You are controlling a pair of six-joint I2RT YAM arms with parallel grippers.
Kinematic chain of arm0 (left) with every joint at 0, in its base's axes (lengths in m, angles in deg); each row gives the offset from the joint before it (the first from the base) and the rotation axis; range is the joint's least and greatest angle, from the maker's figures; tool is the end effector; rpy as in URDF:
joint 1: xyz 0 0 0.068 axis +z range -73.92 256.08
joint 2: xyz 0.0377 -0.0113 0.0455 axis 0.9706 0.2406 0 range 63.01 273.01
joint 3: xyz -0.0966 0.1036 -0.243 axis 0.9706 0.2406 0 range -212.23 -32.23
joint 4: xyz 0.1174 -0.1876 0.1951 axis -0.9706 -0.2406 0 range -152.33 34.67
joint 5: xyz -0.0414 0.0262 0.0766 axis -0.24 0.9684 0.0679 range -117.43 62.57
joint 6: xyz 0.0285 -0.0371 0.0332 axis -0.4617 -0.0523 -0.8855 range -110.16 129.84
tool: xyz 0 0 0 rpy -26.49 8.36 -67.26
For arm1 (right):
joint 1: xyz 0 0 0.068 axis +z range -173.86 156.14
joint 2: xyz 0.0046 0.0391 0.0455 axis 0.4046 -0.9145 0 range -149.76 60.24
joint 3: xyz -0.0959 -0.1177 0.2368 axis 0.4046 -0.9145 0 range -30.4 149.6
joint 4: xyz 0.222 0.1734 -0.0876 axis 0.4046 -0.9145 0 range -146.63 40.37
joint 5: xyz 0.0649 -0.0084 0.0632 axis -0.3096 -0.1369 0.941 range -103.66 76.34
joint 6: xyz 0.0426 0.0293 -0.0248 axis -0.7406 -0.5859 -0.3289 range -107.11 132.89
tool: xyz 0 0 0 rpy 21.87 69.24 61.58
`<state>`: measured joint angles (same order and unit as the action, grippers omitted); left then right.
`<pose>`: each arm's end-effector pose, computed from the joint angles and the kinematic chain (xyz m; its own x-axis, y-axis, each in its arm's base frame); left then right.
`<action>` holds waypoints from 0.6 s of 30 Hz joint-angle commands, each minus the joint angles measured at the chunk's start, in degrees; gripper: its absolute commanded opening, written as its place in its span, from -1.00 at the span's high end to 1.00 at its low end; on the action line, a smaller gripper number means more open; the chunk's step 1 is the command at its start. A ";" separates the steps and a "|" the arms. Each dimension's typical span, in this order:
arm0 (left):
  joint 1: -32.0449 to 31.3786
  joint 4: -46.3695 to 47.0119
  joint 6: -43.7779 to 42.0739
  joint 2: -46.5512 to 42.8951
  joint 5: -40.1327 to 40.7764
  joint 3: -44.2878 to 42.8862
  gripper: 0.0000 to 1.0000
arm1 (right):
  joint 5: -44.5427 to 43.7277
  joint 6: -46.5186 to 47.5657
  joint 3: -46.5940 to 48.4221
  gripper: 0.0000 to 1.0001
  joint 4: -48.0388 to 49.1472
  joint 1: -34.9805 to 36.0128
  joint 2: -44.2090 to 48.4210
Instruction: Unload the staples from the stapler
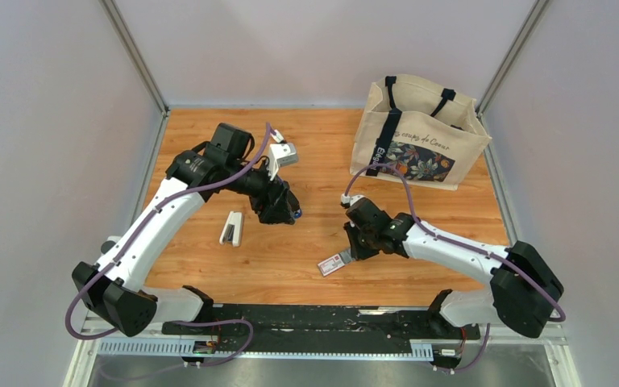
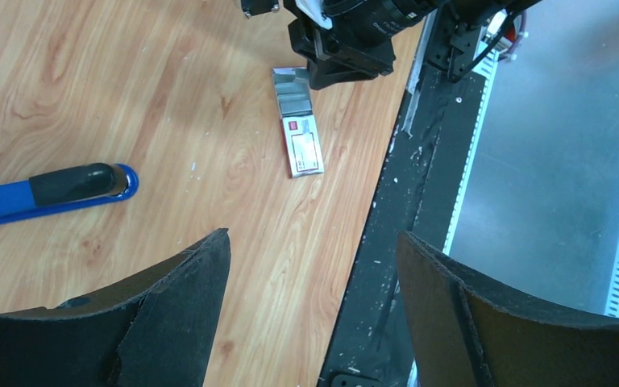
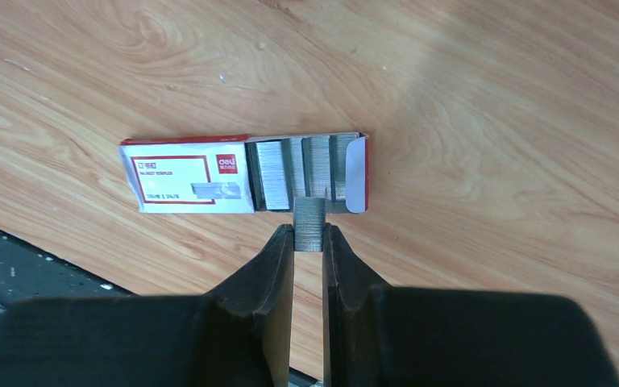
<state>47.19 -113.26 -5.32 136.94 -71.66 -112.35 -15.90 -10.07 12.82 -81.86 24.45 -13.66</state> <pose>0.2322 -0.1605 0.3845 -0.4742 0.4756 -0.7409 0.8789 0.3050 -0.3667 0.1798 0.1994 0.1820 -0.8317 -0.3478 -0.4328 -0.4452 0.8835 0.1456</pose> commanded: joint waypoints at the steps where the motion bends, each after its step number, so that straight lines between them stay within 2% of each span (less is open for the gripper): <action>1: 0.23 0.19 -3.56 -0.45 0.37 0.40 -0.66 | -0.57 2.57 0.99 1.00 1.46 0.29 -2.11; 18: 0.23 1.59 -4.00 -1.07 0.46 3.21 -0.68 | 1.36 3.36 1.78 0.99 3.05 1.87 -6.86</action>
<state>47.19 -112.96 -7.46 136.94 -70.77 -109.40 -14.99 -7.88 12.82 -81.00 25.30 -19.70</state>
